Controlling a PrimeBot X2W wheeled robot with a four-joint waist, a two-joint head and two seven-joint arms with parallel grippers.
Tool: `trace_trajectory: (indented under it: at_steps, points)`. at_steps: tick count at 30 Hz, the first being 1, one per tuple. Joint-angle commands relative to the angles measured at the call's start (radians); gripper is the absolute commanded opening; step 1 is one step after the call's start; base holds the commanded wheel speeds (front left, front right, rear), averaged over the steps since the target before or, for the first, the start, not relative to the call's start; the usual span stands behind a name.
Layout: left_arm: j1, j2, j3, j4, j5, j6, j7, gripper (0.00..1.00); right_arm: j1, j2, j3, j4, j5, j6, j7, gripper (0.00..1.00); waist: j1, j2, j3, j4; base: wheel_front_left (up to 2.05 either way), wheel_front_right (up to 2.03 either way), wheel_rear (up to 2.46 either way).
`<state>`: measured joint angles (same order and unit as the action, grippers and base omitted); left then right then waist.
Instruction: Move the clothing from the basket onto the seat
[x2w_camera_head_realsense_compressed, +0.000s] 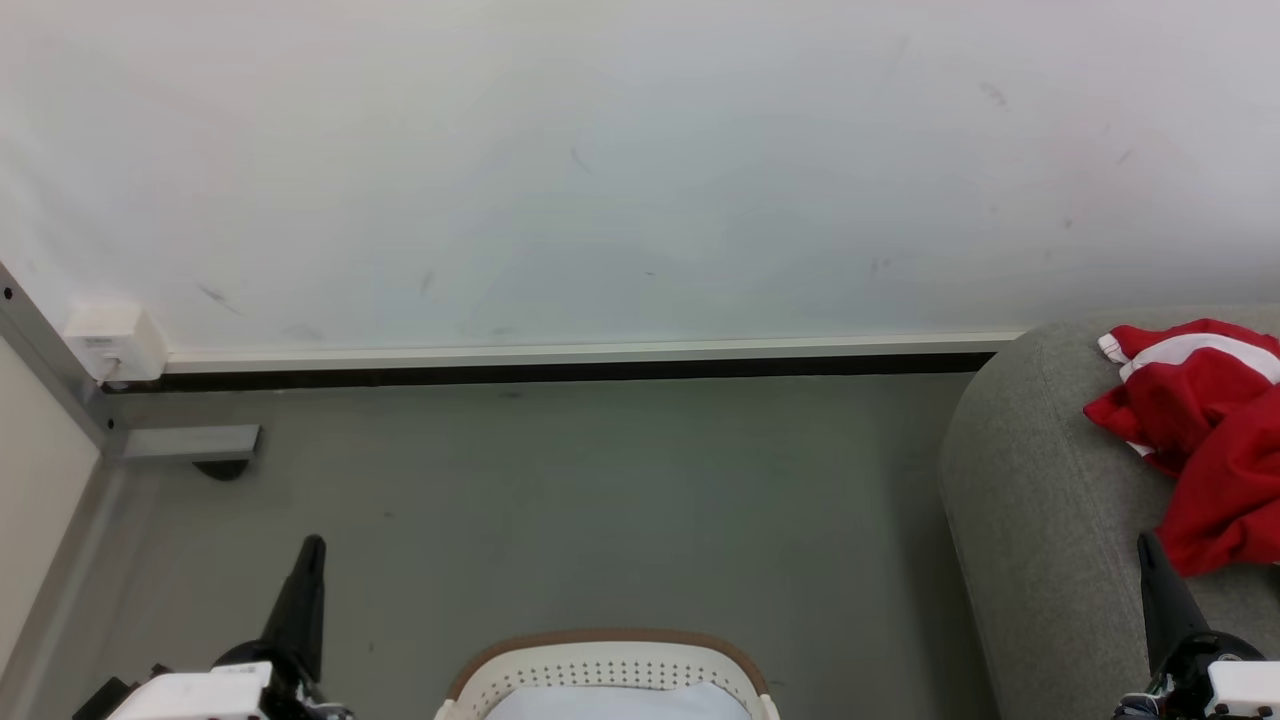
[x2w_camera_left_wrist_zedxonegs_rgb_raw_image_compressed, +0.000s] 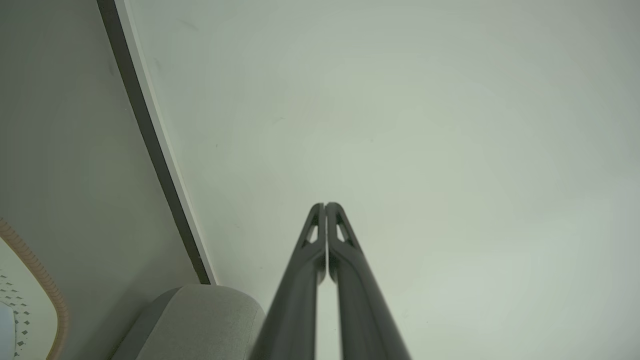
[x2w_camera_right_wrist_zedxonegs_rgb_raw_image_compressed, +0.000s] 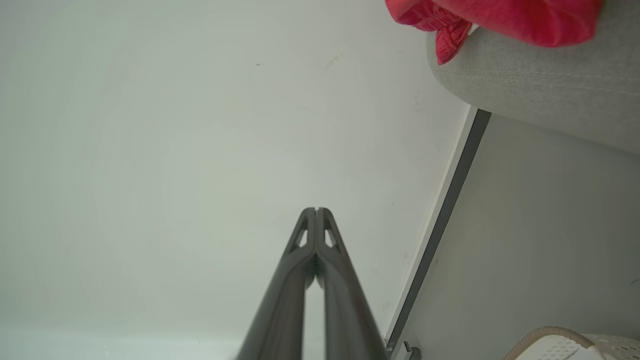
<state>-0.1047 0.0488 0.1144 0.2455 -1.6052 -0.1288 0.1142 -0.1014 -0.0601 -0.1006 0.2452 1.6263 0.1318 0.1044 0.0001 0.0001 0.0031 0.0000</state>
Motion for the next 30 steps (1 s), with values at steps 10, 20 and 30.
trace_trajectory:
  at_steps: [10,20,30]
  points:
    - [-0.009,0.001,0.002,0.0,-0.014,-0.005,0.004,0.0,-0.011,0.001,-0.004,-0.003,-0.006,-0.002,0.004,0.0,-0.0001,-0.0001,0.0,0.0,0.0,0.0,0.0]
    - [-0.009,0.001,0.002,0.0,-0.014,-0.005,0.004,0.0,-0.012,0.002,-0.006,-0.002,-0.007,-0.002,0.005,0.0,-0.0001,-0.0001,0.0,0.0,0.0,0.0,0.0]
    - [-0.009,0.001,0.002,0.0,-0.014,-0.005,0.003,0.0,-0.012,0.004,-0.008,-0.002,-0.008,-0.002,0.007,0.0,-0.0001,-0.0001,0.0,0.0,0.0,0.0,0.0]
